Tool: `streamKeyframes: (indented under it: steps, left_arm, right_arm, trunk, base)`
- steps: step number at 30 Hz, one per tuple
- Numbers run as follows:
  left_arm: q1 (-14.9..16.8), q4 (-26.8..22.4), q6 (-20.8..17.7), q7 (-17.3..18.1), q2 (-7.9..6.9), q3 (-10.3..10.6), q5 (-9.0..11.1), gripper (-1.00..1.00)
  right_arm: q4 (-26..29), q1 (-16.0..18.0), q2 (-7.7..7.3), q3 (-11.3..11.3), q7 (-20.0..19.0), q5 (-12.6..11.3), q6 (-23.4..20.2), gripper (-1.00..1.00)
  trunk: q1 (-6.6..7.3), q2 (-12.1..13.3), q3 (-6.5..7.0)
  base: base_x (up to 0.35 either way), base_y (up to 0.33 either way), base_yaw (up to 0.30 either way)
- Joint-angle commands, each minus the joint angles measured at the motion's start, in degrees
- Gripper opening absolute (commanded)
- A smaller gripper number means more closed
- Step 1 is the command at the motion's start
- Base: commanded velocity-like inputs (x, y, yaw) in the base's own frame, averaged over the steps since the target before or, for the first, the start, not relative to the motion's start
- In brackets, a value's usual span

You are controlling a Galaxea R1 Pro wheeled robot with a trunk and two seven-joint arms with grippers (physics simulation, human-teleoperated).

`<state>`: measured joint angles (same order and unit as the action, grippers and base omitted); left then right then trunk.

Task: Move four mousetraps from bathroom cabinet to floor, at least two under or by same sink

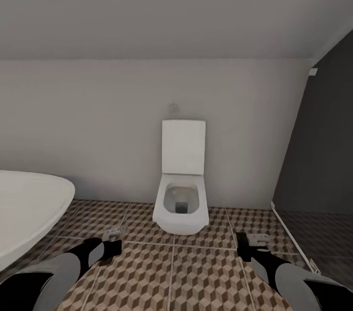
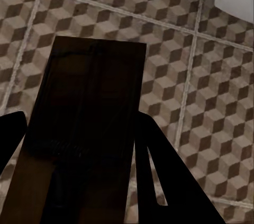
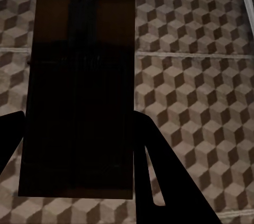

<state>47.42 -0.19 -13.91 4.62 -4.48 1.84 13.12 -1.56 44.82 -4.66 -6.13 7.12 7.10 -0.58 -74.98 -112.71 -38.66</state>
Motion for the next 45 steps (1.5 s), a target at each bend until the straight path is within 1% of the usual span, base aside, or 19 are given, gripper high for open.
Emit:
streamKeyframes:
  steps: [1,17,23,45]
  left_arm:
    - [-0.09,-0.04,-0.22,0.2,-0.04,0.18,0.26,-1.0]
    - [-0.97,0.0,0.68,0.12,0.09,0.18,0.3,-1.0]
    - [-1.07,0.01,1.19,0.05,0.08,0.18,0.26,-1.0]
    - [-1.1,0.01,1.2,-0.04,-0.09,0.18,0.32,-1.0]
  right_arm:
    - [-0.11,0.08,0.0,-0.47,0.17,0.43,-0.03,-1.0]
    - [-0.11,-0.37,0.01,-0.46,0.17,0.47,0.28,-1.0]
    - [-0.11,-0.9,0.07,-0.46,0.17,0.48,1.24,-1.0]
    - [-0.11,-1.05,0.01,-0.46,0.17,0.55,1.64,-1.0]
  trunk:
    - [-0.22,-0.45,-0.24]
    - [-3.73,-6.86,-3.11]
    - [-5.05,-9.27,-4.19]
    - [-9.88,-18.09,-8.14]
  base:
    - [0.0,0.0,0.0]
    - [0.0,0.0,0.0]
    - [0.0,0.0,0.0]
    - [0.0,0.0,0.0]
